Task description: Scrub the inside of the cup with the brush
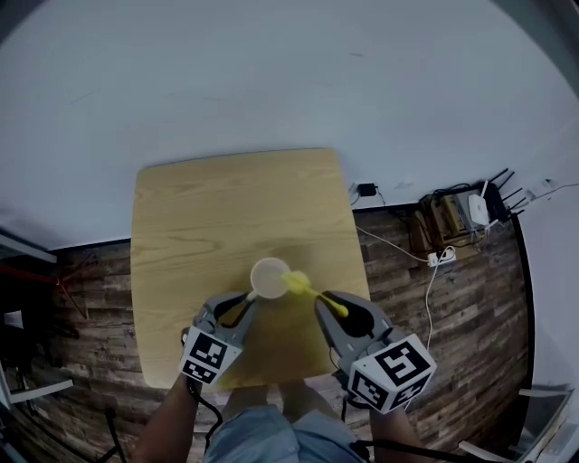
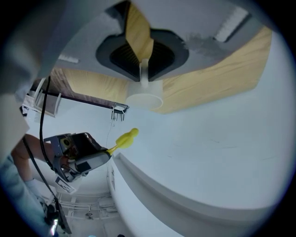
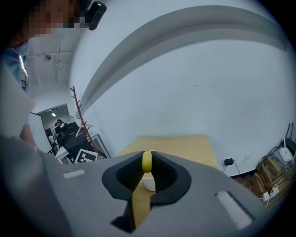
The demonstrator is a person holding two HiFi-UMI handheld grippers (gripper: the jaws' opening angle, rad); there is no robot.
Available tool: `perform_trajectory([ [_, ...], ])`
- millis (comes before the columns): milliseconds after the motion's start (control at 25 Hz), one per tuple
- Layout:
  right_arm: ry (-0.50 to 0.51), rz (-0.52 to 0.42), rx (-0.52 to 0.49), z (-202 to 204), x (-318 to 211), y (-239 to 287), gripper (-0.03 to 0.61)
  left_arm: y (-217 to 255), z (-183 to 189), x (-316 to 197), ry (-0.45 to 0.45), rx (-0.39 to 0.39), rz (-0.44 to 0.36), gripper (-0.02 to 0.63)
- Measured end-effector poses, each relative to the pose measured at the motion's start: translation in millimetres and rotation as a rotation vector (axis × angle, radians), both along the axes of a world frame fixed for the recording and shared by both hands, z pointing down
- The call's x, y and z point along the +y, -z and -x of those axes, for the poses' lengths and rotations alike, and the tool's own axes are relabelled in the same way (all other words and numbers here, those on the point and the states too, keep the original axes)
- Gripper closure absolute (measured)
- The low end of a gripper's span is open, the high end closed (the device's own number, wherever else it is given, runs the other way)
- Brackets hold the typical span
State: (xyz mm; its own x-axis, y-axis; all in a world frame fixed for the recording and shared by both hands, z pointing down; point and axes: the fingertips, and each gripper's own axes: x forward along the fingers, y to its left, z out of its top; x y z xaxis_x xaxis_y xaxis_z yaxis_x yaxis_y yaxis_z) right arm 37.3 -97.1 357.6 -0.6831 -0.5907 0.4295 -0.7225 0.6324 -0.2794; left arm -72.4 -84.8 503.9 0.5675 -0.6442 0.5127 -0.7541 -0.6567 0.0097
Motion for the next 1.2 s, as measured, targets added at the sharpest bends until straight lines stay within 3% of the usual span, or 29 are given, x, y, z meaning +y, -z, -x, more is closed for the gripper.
perform_trajectory([
  [240,0.011,-0.061,-0.029,7,1,17,0.538,41,31,23,0.185,0.117,0.016,0.534],
  [400,0.032,-0.128,-0.048,16,-2,34,0.538,99,38,14,0.305,0.205,-0.081,0.535],
  [480,0.044,-0.17,-0.048,24,-3,45,0.538,131,36,5,0.341,0.209,-0.142,0.543],
  [560,0.051,-0.215,-0.047,32,-5,56,0.538,160,37,-3,0.392,0.193,-0.201,0.592],
  [720,0.054,-0.291,-0.043,42,-5,75,0.538,210,34,-9,0.489,0.209,-0.299,0.592],
  [920,0.058,-0.346,-0.037,47,-4,91,0.538,243,29,-12,0.522,0.223,-0.355,0.592],
  [1200,0.057,-0.375,-0.029,53,-4,99,0.538,247,33,-9,0.535,0.236,-0.352,0.592],
])
